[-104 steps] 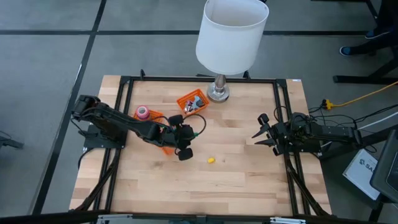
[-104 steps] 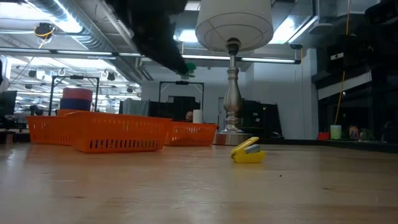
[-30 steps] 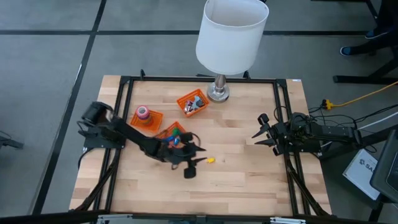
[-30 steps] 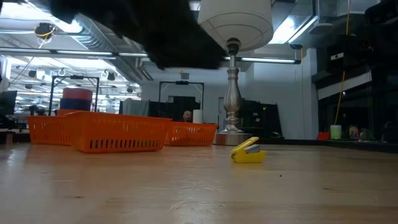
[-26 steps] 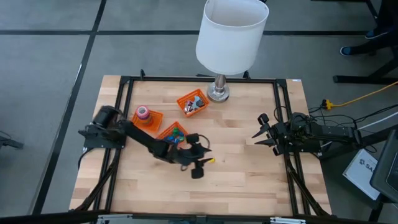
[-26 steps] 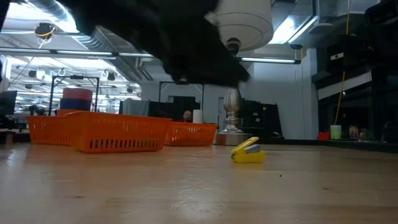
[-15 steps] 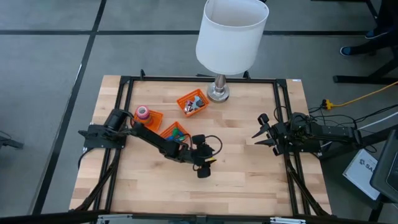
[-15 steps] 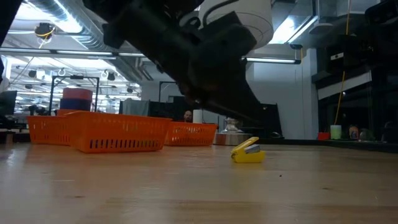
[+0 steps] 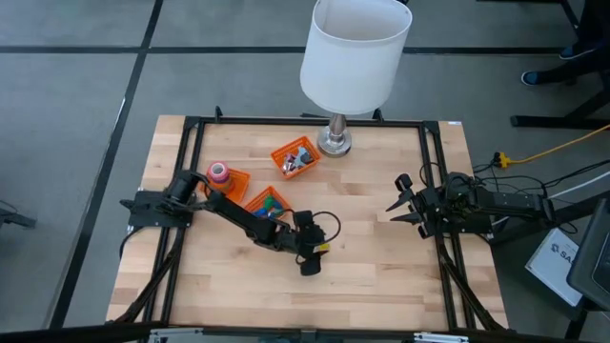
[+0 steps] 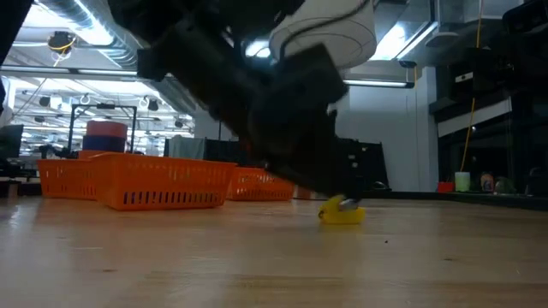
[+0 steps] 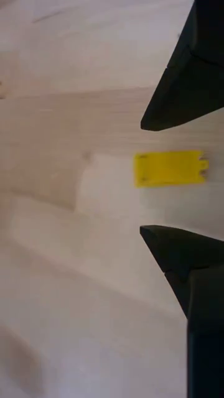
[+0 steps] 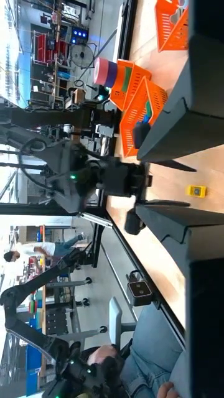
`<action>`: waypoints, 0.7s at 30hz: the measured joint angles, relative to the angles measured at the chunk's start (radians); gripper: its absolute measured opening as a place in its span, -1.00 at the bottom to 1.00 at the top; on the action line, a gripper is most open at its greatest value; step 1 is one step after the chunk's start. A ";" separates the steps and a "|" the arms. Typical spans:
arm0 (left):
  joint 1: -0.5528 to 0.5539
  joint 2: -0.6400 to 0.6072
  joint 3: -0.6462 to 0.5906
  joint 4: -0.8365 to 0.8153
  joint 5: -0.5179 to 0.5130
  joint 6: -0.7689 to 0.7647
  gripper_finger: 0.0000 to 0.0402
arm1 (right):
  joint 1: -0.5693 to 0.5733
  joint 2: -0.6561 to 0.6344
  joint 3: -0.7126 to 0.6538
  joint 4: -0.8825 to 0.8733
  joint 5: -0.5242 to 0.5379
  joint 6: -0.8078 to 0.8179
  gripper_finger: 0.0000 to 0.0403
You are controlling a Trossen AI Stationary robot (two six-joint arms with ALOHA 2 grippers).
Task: Pick and place Stapler, Stapler remover, tape
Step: Put the yellow stapler into the bottom orange bin
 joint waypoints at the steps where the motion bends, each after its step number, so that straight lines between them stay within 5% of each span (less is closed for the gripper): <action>1: 0.000 0.013 -0.001 0.010 0.015 -0.001 0.30 | 0.000 0.000 0.000 0.000 0.000 0.000 -0.36; 11: 0.005 0.056 0.000 0.059 0.059 -0.043 0.14 | 0.000 0.000 0.000 -0.001 0.000 0.000 -0.36; 21: 0.006 0.057 0.000 0.039 0.007 -0.082 -0.50 | 0.000 0.000 0.000 -0.001 0.000 0.000 -0.36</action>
